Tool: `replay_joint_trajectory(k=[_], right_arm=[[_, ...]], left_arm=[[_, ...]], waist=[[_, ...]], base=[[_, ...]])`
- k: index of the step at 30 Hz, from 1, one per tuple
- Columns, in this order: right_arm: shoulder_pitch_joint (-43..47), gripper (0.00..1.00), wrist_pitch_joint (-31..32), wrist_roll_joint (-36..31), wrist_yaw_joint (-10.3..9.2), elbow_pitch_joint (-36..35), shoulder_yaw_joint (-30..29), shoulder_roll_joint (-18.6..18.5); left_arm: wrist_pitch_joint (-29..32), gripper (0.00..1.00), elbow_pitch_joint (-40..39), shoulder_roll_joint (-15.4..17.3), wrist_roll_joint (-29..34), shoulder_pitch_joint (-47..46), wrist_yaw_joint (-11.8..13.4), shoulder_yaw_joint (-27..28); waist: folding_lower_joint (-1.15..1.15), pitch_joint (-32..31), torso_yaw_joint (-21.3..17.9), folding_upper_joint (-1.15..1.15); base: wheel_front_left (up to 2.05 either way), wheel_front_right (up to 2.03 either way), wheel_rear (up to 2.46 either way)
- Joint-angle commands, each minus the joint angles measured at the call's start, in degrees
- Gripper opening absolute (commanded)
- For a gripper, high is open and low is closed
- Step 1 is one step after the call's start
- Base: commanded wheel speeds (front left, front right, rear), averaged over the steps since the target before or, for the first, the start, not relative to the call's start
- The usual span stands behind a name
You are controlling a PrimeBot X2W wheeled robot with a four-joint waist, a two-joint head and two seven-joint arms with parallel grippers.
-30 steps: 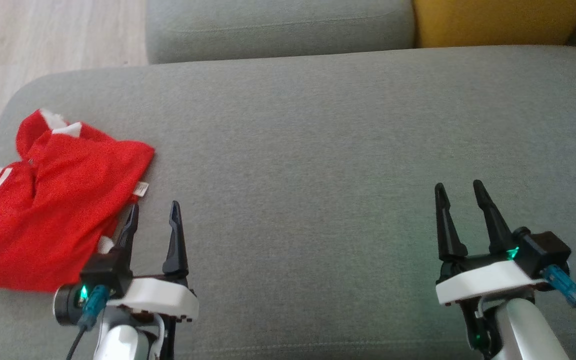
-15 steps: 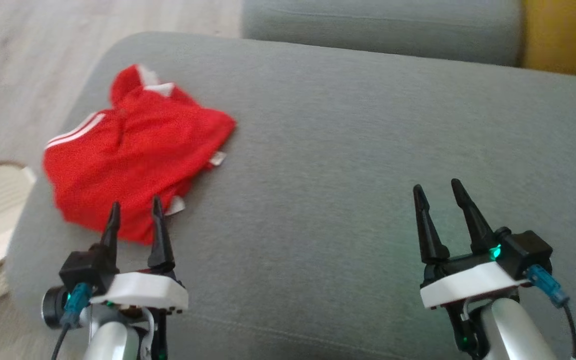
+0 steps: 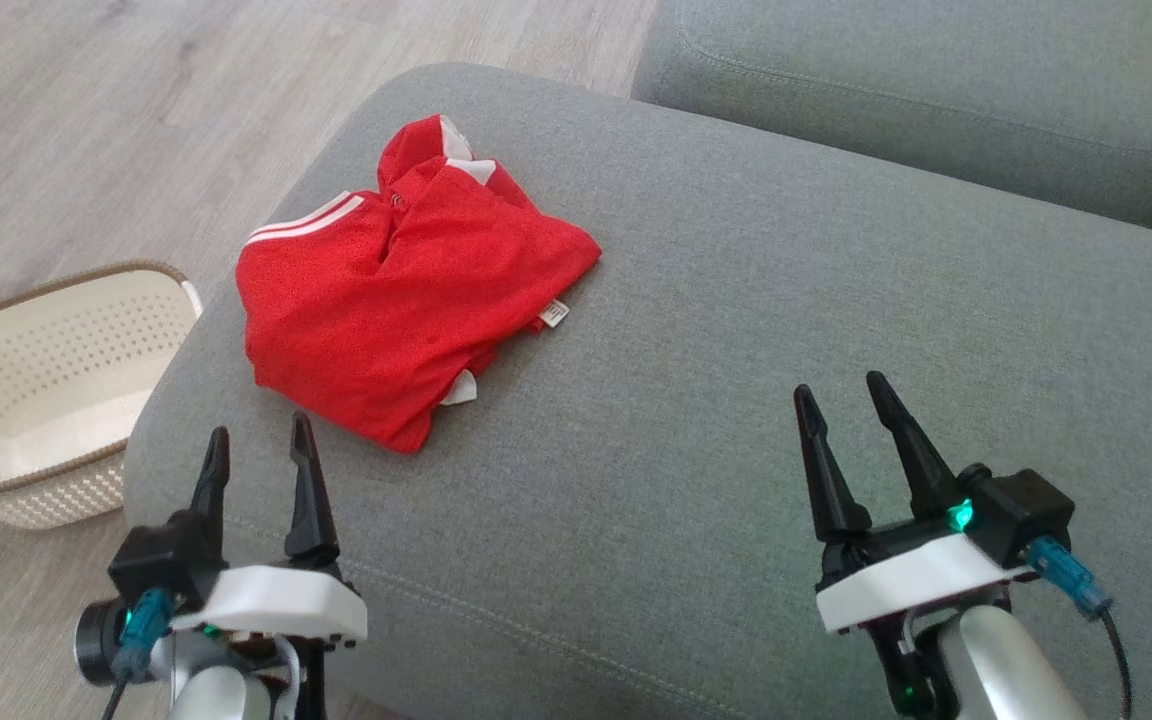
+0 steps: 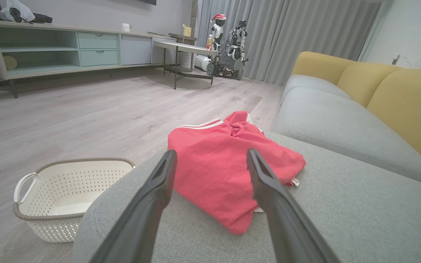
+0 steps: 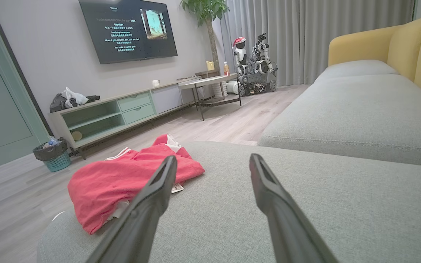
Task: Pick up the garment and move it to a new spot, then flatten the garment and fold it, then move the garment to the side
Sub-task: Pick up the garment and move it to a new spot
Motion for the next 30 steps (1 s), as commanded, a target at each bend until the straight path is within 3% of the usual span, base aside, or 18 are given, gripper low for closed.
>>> replay_joint_trajectory(k=[1,5,10,20,25,30], right_arm=[[-1.64,1.0,-0.62,0.62,-0.04,-1.66,1.53,-0.29],[-1.83,1.0,-0.62,0.98,-0.04,-1.56,2.09,-0.29],[-2.55,1.0,-0.62,0.97,-0.04,-1.49,1.99,-0.29],[-5.09,1.0,-0.62,-1.98,-0.04,-3.05,-0.44,-0.29],[-7.41,1.0,-0.62,-4.6,-0.04,-5.96,-3.67,-0.46],[-8.82,1.0,-0.43,-5.44,-0.04,-8.27,-5.17,-1.03]], left_arm=[[-0.7,1.0,-1.97,0.13,0.34,-1.61,0.56,2.08],[-0.7,1.0,-1.44,0.13,-0.35,-1.99,0.93,2.78],[-0.7,1.0,-1.2,0.13,-2.06,-3.02,-0.42,4.42],[-0.7,1.0,3.14,0.47,-1.55,-10.49,-6.25,9.01],[0.67,1.0,14.37,4.13,-2.61,-21.7,-10.54,10.0],[6.56,1.0,23.92,8.73,-2.38,-31.78,-11.94,9.82]], waist=[[0.0,-0.06,0.03,0.0],[0.0,0.15,-0.45,0.0],[0.0,1.28,-2.01,0.0],[0.0,7.88,-6.66,0.0],[0.0,14.16,-9.98,0.0],[0.0,18.29,-12.25,0.0]], base=[[0.0,0.0,0.0],[0.0,0.0,0.0],[0.0,0.0,0.0],[0.0,0.0,0.0],[0.0,0.0,0.0],[0.0,0.0,0.0]])
